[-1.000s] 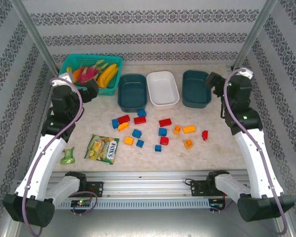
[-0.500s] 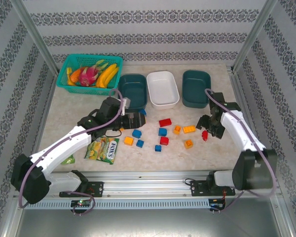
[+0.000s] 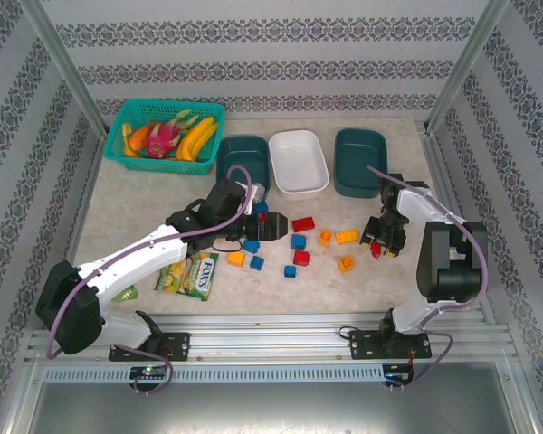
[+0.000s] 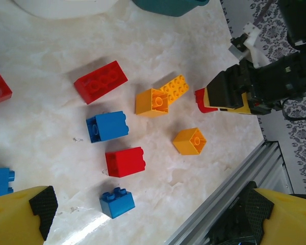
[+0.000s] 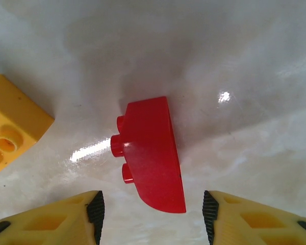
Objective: Sort the legos into containers by color
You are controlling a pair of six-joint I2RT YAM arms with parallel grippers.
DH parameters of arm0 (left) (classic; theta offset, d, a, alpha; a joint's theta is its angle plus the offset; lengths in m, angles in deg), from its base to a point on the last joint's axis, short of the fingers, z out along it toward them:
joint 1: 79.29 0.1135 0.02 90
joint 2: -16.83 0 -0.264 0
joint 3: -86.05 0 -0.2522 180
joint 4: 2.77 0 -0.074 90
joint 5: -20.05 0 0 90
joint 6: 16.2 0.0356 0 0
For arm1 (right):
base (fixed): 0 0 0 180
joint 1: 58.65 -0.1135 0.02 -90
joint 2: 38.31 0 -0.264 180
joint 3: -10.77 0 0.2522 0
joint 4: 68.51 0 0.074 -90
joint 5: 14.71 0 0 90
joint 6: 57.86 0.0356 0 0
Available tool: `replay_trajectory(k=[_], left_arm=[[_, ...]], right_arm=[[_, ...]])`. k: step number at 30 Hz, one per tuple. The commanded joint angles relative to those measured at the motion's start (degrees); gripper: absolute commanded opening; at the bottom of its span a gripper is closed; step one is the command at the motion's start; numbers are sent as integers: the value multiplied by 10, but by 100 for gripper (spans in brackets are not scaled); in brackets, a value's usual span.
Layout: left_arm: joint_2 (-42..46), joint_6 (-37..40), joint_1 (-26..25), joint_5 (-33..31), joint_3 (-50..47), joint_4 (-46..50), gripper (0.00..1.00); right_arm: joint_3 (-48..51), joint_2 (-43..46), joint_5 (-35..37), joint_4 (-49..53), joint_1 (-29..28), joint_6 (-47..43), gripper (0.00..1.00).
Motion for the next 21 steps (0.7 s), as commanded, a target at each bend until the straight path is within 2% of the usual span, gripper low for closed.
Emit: replay_trajectory(k=[1, 8, 13, 16, 21], left_arm=[[-5, -6, -9, 12, 17, -27, 97], [-17, -8, -10, 19, 24, -31, 97], [-23, -8, -10, 24, 29, -31, 97], [-23, -11, -10, 24, 32, -30, 97], [-27, -15, -8, -1, 77, 6, 97]], right_arm=[[-18, -11, 1, -3, 9, -25, 55], [-42, -59, 18, -11, 10, -45, 49], [-51, -76, 22, -17, 10, -54, 38], [-53, -59, 22, -18, 8, -54, 27], [-83, 29, 43, 11, -22, -41, 23]])
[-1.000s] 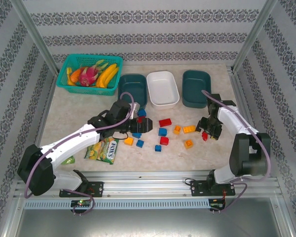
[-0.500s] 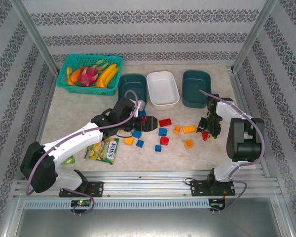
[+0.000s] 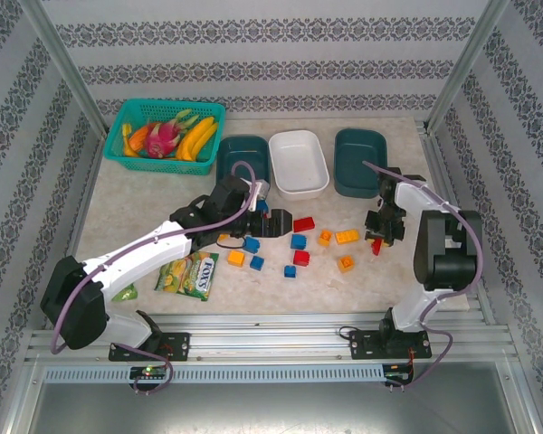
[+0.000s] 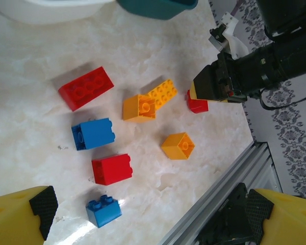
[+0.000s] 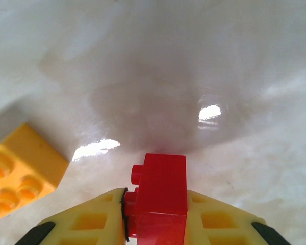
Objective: Sort the legos into containers by color
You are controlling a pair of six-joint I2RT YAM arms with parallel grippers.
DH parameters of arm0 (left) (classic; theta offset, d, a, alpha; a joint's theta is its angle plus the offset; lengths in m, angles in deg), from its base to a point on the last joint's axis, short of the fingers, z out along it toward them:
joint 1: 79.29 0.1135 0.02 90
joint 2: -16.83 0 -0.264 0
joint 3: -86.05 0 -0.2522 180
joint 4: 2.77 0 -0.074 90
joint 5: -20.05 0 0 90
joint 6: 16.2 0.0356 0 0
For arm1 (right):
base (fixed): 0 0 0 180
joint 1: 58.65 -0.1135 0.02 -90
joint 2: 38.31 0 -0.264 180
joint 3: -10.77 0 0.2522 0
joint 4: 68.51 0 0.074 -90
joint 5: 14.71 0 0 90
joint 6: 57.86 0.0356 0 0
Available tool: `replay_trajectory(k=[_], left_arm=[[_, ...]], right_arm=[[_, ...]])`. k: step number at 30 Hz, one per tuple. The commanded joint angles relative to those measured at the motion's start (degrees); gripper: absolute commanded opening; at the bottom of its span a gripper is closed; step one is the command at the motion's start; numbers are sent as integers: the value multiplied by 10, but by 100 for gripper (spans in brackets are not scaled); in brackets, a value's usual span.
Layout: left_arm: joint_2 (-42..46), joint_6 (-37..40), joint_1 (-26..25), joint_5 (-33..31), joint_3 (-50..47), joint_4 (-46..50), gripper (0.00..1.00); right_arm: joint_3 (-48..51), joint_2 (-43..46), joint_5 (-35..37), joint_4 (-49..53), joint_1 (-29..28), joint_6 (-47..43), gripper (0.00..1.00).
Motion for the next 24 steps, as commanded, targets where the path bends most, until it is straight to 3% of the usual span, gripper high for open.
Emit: replay_trajectory(k=[1, 7, 16, 24], left_arm=[[-10, -5, -5, -18, 63, 27, 97], [-72, -9, 24, -17, 186, 87, 97], [-195, -22, 82, 2, 334, 128, 97], [-239, -27, 98, -3, 375, 139, 96]], right_arm=[[-52, 78, 23, 31, -24, 9, 23], [-197, 46, 12, 53, -30, 27, 21], [-433, -187, -47, 60, -30, 47, 18], [-570, -355, -100, 82, -25, 68, 20]])
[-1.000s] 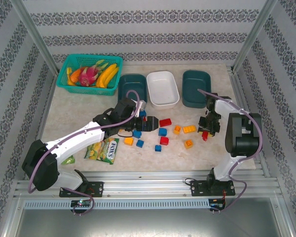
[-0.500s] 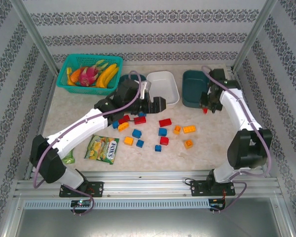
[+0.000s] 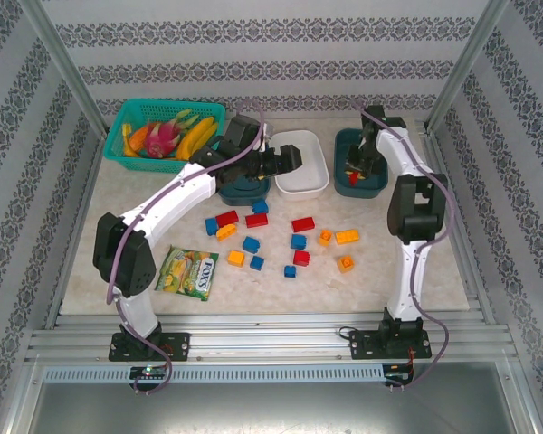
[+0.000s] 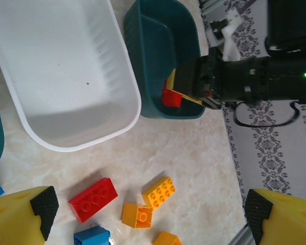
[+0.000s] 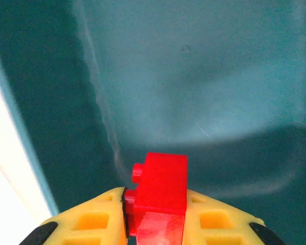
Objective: Sort the legos into containers by color
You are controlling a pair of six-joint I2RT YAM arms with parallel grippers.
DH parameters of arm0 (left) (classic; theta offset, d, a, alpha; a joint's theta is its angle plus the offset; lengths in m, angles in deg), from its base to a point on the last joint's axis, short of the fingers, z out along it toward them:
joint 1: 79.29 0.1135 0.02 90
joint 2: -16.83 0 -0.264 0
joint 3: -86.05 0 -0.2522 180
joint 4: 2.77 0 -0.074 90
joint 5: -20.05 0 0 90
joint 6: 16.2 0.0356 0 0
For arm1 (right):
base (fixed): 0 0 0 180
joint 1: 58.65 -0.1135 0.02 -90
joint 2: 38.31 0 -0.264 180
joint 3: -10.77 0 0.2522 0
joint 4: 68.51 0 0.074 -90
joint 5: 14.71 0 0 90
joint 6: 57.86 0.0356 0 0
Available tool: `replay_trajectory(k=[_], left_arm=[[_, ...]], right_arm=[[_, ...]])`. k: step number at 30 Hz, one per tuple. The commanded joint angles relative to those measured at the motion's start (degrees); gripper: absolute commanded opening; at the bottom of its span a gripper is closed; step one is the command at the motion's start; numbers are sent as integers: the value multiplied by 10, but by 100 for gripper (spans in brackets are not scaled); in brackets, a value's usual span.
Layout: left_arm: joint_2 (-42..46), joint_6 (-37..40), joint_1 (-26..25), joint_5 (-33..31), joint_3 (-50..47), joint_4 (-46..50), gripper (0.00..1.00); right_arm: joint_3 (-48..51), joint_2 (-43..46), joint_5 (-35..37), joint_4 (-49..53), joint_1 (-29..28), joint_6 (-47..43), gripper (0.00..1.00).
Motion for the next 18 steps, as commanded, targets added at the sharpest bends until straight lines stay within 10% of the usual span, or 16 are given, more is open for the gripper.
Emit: replay_trajectory(k=[1, 11, 18], left_arm=[[0, -8, 7, 3, 22, 24, 96], [27, -7, 9, -14, -18, 35, 96], [62, -3, 10, -30, -43, 58, 96]], right_arm=[[-57, -41, -36, 34, 6, 19, 21], [-151, -122, -51, 48, 15, 33, 24], [-171, -114, -40, 63, 15, 29, 52]])
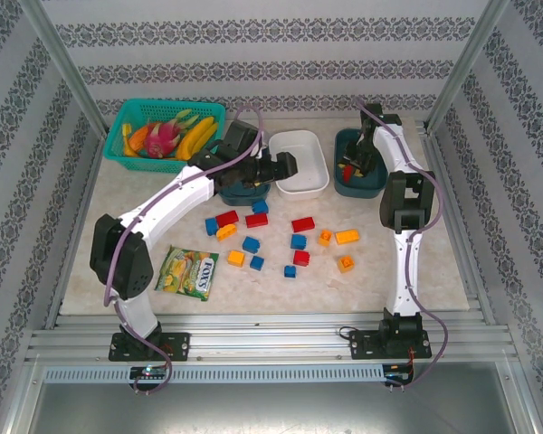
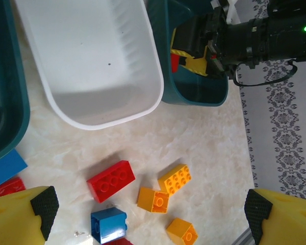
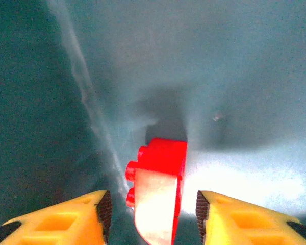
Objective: Sort the legos into containers by color
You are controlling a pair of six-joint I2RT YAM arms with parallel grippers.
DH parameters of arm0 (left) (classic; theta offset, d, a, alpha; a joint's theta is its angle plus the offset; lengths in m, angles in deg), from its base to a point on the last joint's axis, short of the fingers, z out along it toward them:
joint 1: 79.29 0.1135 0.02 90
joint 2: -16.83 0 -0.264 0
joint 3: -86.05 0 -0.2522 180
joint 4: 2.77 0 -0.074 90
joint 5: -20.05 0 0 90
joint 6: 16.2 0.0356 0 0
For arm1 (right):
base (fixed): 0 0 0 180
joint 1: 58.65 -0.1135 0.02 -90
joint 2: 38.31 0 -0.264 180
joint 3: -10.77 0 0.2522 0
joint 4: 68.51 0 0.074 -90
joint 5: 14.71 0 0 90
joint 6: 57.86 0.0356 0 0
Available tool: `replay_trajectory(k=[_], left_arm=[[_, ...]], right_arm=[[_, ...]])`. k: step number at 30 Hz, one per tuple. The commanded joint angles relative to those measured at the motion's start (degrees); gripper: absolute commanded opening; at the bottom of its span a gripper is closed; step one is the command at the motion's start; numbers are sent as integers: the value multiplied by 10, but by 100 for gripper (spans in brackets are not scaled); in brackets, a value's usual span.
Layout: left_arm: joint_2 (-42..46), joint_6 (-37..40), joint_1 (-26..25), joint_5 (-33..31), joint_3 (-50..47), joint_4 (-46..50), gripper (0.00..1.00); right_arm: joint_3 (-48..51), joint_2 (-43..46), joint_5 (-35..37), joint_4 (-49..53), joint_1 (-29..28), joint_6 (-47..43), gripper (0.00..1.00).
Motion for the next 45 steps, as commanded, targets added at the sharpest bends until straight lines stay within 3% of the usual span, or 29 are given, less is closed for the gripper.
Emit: replay_trajectory(k=[1, 8, 11, 14, 20, 23, 26, 34, 39, 45], left_arm=[[50, -4, 9, -21, -16, 34, 96], [144, -34, 30, -86, -89, 113, 95], [183, -49, 53, -102, -141, 154, 92], [213, -55, 83, -121, -195, 190, 88], [228, -38, 134, -114, -290, 170, 85], [193, -6, 150, -103, -296, 149, 81], [140, 33, 164, -63, -286, 122, 74], [38, 101, 177, -47, -239, 120, 65], [9, 114, 179, -70, -222, 139, 60], [0, 122, 179, -76, -235, 134, 60]], right_arm=[[-15, 21, 7, 23, 3, -1, 52], [66, 215, 41, -24, -22, -4, 50], [186, 339, 60, -91, -68, -13, 52], [366, 473, 56, -190, -122, -13, 57], [649, 650, -36, -346, -252, -8, 72], [735, 681, -107, -401, -278, 41, 73], [772, 692, -113, -419, -304, 53, 74], [783, 666, -123, -415, -320, 54, 73], [775, 657, -135, -422, -320, 54, 73], [786, 663, -170, -501, -319, 80, 77]])
